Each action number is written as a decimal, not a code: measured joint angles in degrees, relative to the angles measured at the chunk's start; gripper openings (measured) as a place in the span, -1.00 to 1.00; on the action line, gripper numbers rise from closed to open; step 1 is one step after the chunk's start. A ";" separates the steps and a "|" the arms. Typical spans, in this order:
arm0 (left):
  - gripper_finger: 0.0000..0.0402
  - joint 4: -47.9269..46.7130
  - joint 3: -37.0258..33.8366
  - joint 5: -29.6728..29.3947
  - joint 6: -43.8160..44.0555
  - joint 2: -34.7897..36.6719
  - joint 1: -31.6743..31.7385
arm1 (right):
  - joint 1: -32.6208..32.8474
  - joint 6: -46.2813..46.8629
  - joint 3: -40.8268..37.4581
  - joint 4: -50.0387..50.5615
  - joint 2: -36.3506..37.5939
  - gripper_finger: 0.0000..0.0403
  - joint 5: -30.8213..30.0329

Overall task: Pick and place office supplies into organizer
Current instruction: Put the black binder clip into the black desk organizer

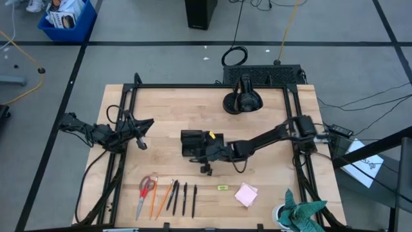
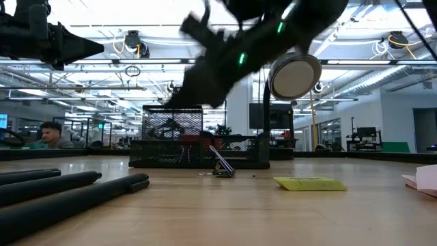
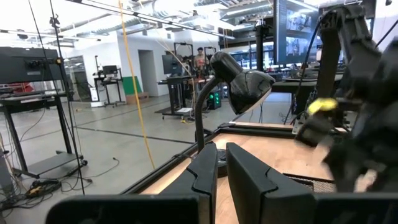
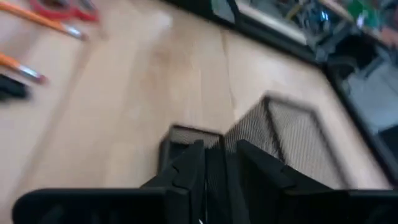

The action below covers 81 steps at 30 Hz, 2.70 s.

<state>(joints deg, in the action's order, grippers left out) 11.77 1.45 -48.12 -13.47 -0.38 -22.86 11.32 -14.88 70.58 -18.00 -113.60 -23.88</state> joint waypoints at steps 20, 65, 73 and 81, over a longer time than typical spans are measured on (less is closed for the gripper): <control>-0.79 -0.16 0.00 -1.12 -1.34 0.01 -0.01 | -1.66 -6.90 2.05 29.17 8.39 -0.33 41.04; -0.79 -3.43 0.00 -1.49 -1.70 0.00 -0.01 | -5.08 -17.93 13.05 39.58 -6.98 -0.66 47.98; -0.79 -3.43 0.00 -1.49 -1.75 0.00 -0.01 | -4.78 -18.18 13.20 39.39 -6.78 -0.95 47.58; -0.79 -3.41 0.00 -1.49 -1.81 0.00 0.00 | -2.63 -15.89 12.97 38.40 -3.22 -0.98 35.69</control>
<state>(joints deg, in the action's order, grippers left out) 8.36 1.45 -49.60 -15.29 -0.38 -22.86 8.69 -30.77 83.55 20.40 -116.82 11.81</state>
